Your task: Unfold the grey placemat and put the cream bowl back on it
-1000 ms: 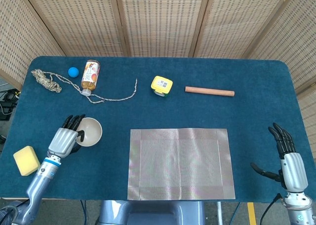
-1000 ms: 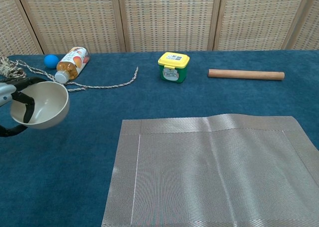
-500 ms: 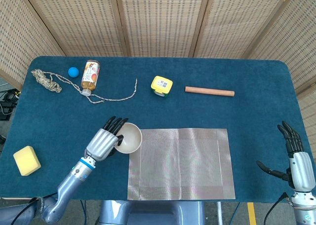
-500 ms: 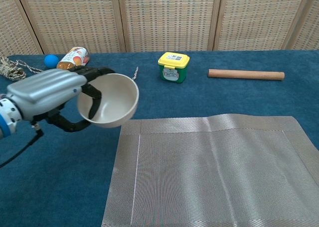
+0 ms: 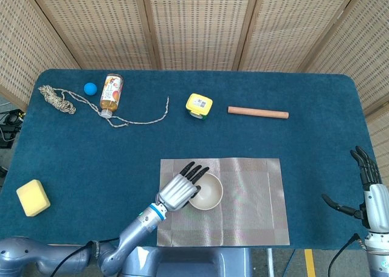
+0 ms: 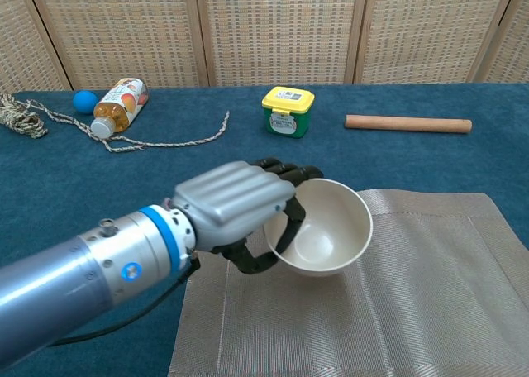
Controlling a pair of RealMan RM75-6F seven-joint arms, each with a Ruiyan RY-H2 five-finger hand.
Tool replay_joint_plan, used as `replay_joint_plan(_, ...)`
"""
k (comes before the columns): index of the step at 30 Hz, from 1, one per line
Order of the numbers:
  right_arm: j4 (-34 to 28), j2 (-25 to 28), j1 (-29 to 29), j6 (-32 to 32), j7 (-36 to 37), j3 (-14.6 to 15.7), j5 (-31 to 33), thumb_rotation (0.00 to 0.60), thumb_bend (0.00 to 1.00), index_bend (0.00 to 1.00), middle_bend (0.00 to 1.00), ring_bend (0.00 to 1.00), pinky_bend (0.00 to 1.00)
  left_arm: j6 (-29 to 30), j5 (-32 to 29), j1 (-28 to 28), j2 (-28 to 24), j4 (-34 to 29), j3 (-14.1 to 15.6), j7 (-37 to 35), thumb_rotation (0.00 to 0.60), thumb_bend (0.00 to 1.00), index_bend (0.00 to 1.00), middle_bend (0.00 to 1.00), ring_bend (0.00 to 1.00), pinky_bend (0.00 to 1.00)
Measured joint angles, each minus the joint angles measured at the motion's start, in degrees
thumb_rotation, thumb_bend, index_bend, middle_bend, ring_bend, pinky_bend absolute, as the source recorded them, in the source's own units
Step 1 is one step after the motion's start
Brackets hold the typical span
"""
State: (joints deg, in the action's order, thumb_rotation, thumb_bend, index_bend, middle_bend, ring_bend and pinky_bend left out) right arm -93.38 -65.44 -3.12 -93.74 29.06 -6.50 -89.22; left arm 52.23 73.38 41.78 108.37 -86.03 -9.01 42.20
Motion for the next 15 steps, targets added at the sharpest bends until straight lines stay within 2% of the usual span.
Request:
replay_joint_plan(10, 0.81, 0.13, -0.20, 0.92, 1.59, -0.68, 1.16, 0.600, 0.26, 0.07, 0.00, 0.00, 0.00, -2.06, -6.37, 4.70, 6.88, 6.12, -1.33, 4.17, 0.600, 0.41, 0.58, 0.00, 0.00, 0.00)
replay_joint_plan(13, 0.81, 0.11, -0.21, 0.96, 1.56, -0.69, 1.10, 0.600, 0.26, 0.07, 0.00, 0.00, 0.00, -1.86, -7.29, 5.07, 7.68, 6.65, -1.25, 4.05, 0.600, 0.30, 0.46, 0.00, 0.00, 0.00)
replay_joint_plan(15, 0.75, 0.10, -0.18, 0.92, 1.47, -0.66, 0.98, 0.600, 0.26, 0.07, 0.00, 0.00, 0.00, -1.40, -7.49, 5.11, 7.67, 6.61, -0.78, 4.08, 0.600, 0.19, 0.32, 0.00, 0.00, 0.00)
